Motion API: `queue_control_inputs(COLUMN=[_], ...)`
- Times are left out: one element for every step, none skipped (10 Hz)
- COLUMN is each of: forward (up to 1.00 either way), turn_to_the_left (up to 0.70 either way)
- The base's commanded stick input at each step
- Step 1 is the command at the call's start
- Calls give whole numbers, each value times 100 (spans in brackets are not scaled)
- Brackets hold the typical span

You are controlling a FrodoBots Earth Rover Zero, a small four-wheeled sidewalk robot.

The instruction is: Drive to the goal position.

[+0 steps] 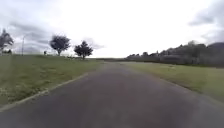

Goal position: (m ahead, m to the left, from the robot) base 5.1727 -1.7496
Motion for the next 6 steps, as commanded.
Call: queue_control_inputs(forward=[70,70,70,70,70,70], turn_to_the_left=[0,0,0,0,0,0])
